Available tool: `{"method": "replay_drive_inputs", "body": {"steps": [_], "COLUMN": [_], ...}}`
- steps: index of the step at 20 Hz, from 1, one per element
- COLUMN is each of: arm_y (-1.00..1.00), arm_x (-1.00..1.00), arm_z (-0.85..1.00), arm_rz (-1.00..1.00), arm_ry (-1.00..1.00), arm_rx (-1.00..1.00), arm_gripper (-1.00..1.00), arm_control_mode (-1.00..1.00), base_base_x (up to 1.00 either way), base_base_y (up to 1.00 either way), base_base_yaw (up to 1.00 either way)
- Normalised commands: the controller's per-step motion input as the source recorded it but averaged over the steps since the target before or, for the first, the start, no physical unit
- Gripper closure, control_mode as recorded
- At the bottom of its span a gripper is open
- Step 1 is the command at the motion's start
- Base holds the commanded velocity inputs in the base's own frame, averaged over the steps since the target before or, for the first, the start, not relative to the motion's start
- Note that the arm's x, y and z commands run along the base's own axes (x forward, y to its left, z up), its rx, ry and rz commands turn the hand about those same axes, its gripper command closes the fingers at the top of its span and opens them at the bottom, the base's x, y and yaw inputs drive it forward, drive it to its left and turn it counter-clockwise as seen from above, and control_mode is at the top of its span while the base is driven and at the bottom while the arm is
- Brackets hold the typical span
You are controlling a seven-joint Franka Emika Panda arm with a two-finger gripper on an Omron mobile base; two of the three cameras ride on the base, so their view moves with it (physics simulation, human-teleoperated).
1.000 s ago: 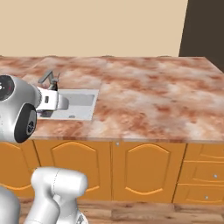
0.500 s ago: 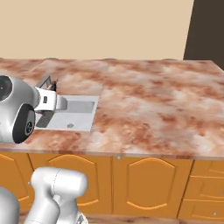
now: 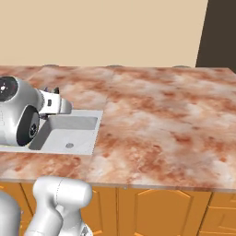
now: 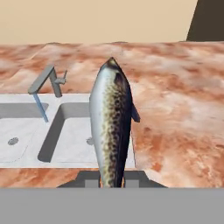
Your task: Take the fish out of the fridge, briefly rinse it in the sink, and place it on the tray next to the sink.
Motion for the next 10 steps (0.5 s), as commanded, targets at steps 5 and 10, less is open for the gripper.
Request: {"method": "replay_drive_inputs", "body": {"steps": [5, 10], "arm_y": [0.33, 0.01], "arm_x": [0.45, 0.11], "arm_z": [-0.05, -0.64], "arm_rz": [0.43, 0.67], "arm_ry": [0.42, 0.2], "arm_rx": [-0.11, -0.02], "arm_gripper": [1.0, 1.0], "arm_control_mode": [-1.0, -1.0], "base_base_x": [0.0, 0.0], "base_base_y": [0.0, 0.0], "base_base_yaw": [0.0, 0.0]}}
